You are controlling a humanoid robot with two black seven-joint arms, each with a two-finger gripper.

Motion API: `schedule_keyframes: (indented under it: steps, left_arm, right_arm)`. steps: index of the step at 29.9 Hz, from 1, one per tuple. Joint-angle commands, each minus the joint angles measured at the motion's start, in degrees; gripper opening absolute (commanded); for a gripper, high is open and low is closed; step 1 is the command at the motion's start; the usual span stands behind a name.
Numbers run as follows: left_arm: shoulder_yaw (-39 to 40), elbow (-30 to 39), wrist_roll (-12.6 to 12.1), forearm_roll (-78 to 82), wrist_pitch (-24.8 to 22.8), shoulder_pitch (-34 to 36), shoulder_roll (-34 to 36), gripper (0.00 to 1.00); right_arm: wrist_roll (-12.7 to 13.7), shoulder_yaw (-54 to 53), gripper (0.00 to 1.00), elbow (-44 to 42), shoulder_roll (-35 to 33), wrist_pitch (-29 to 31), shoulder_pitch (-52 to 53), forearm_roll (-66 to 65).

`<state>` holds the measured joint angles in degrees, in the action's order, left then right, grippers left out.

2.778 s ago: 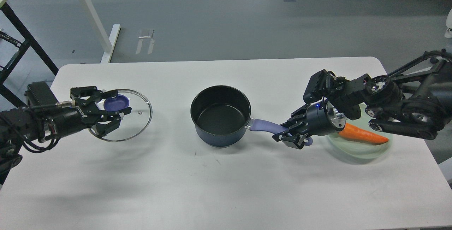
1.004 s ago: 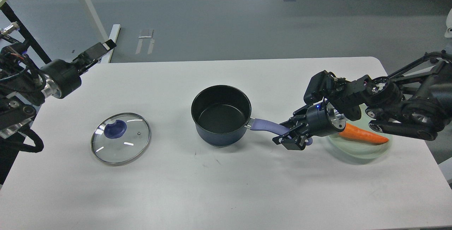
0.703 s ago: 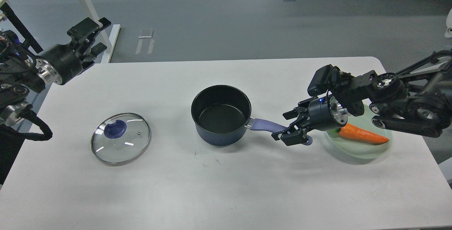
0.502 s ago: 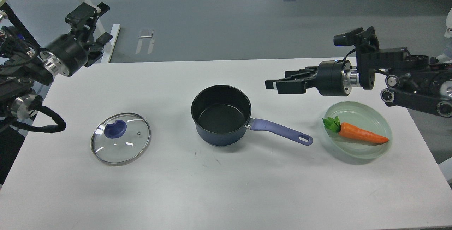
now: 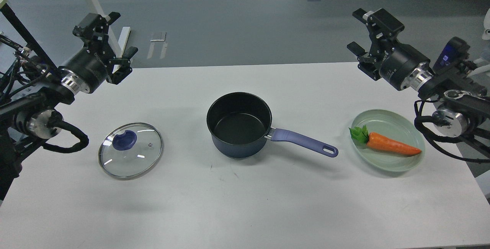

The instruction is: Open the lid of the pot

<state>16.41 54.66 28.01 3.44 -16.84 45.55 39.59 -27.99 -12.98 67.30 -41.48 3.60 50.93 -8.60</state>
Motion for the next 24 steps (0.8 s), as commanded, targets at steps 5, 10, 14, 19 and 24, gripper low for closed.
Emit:
schedule_keyframes:
  steps: [5, 10, 14, 19, 24]
  left_arm:
    - [10.0, -0.5, -2.6, -0.9, -5.7, -9.3, -5.9, 0.99]
    - [11.1, -1.0, -5.2, -1.4, -7.9, -12.1, -6.5, 0.99]
    - [11.3, -1.4, -5.2, -3.4, -8.3, -12.2, -6.8, 0.99]
    - [11.4, -1.8, -5.2, -3.5, -8.0, -12.2, -7.5, 0.99]
    - [11.5, -1.8, -5.3, -3.4, -7.8, -12.2, -7.6, 0.99]
  right_arm:
    - [0.0, -6.8, 0.99, -6.2, 2.5, 18.8, -11.1, 5.4]
    - [0.0, -7.7, 1.00, -7.8, 2.8, 23.5, -13.3, 7.6]
    - [0.0, -7.9, 1.00, -8.1, 3.2, 23.9, -13.7, 8.8]
    - [0.0, -7.9, 1.00, -8.9, 6.3, 22.8, -14.4, 8.8]
    - [0.0, -11.3, 1.00, -8.5, 8.7, 22.9, -17.2, 8.8]
